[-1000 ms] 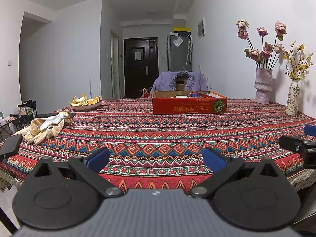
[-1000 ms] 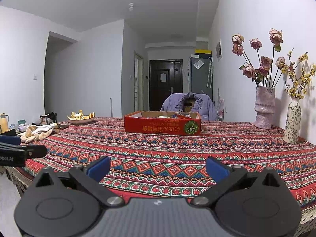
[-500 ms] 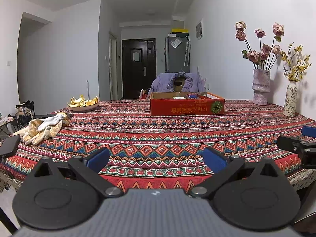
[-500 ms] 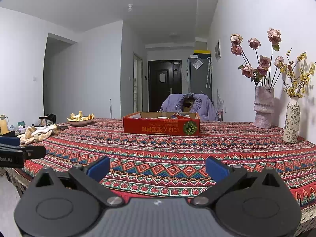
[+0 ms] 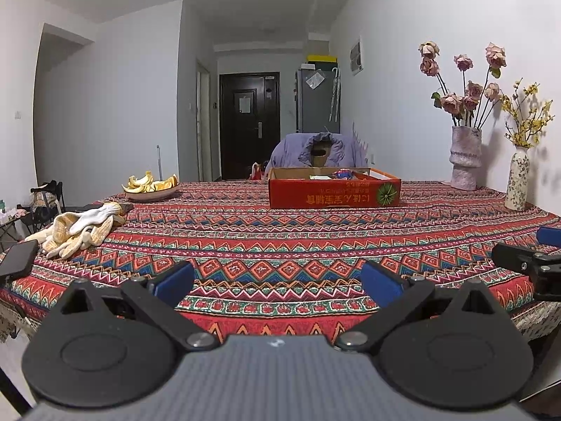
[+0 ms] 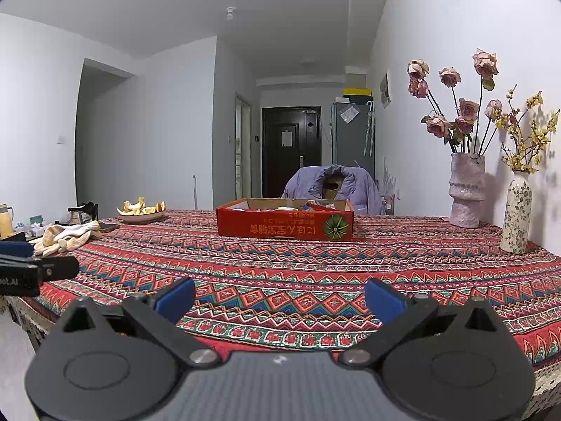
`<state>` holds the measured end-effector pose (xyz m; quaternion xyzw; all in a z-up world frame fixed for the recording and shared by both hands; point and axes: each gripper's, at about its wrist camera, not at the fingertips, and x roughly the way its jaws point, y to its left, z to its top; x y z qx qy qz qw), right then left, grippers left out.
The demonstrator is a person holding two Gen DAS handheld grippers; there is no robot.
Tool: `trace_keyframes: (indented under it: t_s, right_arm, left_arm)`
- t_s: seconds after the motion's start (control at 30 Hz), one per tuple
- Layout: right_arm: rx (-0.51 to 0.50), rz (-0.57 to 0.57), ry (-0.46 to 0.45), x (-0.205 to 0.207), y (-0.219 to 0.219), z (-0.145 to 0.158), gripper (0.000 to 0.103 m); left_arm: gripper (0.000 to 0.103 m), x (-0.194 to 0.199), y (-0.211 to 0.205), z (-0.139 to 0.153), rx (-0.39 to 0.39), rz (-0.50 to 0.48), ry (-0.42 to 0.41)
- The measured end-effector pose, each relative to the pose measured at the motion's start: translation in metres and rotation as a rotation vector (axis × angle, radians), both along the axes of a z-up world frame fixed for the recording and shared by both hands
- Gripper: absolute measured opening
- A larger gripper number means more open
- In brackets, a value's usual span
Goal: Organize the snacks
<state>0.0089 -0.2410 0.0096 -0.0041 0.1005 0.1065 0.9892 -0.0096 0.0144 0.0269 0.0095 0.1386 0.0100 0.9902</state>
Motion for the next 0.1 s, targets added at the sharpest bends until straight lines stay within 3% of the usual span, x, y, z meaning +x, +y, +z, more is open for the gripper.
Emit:
trace_keyframes:
  t_s: [0.1]
  right_arm:
    - [0.001,0.000,0.001,0.0010,-0.0004,-0.0002,0.103]
  left_arm:
    - [0.103,0.0001,0.0025,0.0002,-0.019,-0.012,-0.011]
